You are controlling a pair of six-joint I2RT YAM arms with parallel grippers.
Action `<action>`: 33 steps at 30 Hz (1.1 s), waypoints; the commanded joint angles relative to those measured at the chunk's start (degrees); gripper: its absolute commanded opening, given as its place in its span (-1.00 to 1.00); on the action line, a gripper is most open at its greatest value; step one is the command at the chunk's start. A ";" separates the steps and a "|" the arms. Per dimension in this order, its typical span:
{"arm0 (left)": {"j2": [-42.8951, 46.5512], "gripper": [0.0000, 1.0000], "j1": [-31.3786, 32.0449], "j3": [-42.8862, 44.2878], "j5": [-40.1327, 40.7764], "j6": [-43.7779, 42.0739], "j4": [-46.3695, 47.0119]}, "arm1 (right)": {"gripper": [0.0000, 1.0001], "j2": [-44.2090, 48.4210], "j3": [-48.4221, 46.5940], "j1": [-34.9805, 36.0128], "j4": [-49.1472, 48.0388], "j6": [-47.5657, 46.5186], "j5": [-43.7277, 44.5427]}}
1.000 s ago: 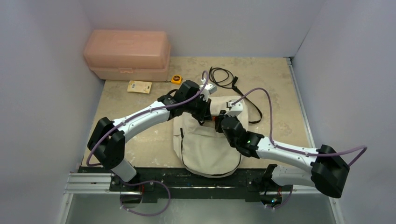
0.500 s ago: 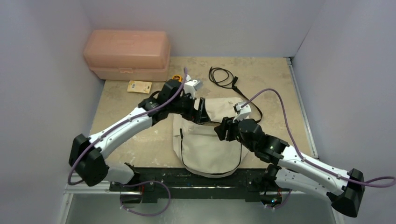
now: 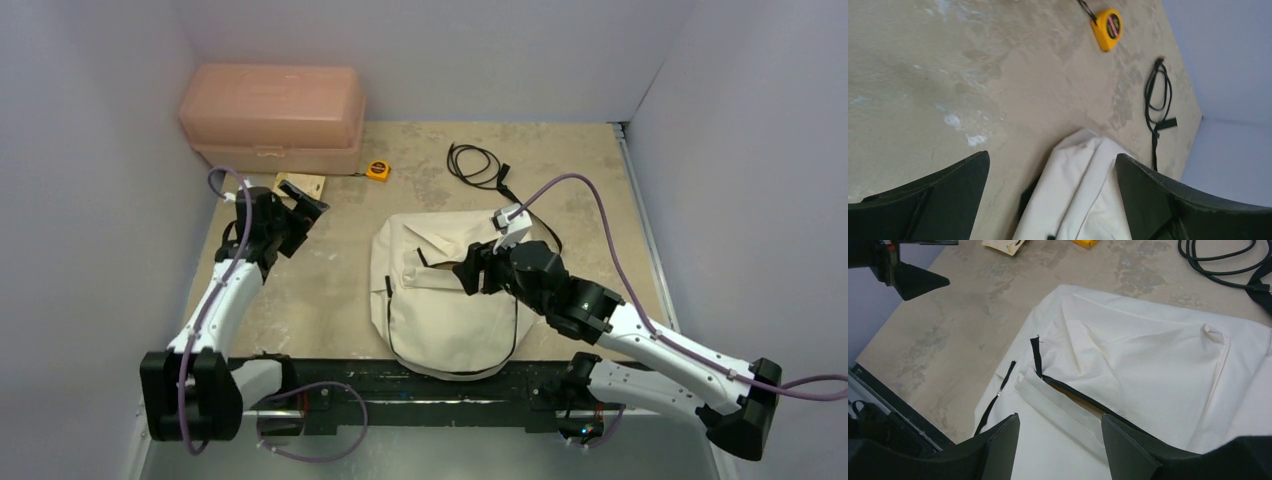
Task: Pack the student bag
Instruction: Pick up the personal item from the center of the board.
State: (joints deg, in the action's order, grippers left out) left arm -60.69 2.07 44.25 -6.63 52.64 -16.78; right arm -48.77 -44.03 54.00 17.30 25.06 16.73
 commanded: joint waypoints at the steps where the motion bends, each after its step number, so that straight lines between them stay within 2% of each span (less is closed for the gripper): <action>1: -9.31 0.89 -6.12 -1.83 0.82 12.90 16.77 | 0.31 0.17 -1.36 0.06 -1.41 -2.23 -0.13; 4: -15.95 0.86 -7.41 -2.50 3.19 18.17 28.65 | 0.31 1.54 -1.15 0.06 -0.44 -2.96 1.12; 7: -23.46 0.85 -7.43 -4.63 8.99 23.23 40.68 | 0.32 3.29 -0.40 0.06 0.10 -3.32 1.98; 9: -28.95 0.84 -7.47 -4.50 11.33 27.04 45.19 | 0.33 4.13 -0.27 0.06 0.61 -3.35 2.44; 13: -39.02 0.69 -7.34 -3.87 13.86 30.88 55.78 | 0.32 5.49 -0.34 0.06 1.22 -3.09 3.27; 18: -47.41 0.60 -6.96 -1.30 17.29 31.21 63.03 | 0.32 6.28 -1.02 0.03 1.51 -3.47 3.82; 21: -51.69 0.44 -6.93 -0.27 17.91 32.16 67.61 | 0.32 6.10 -1.80 -0.01 1.79 -3.99 4.00; 26: -56.96 0.01 -6.44 0.27 17.58 34.74 74.52 | 0.33 6.04 -2.81 -0.01 1.99 -4.06 4.09; 30: -58.42 -0.24 -6.15 1.60 16.38 34.88 74.49 | 0.32 5.14 -3.16 -0.01 1.86 -4.10 3.93; 33: -58.22 -0.54 -6.14 1.33 15.87 35.28 74.98 | 0.31 4.43 -3.38 0.02 1.95 -4.10 3.73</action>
State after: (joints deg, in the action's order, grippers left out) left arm -118.54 -4.36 44.58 9.23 87.44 53.58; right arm -43.72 -44.42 53.98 19.77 21.78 19.00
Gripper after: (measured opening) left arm 0.303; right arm 0.658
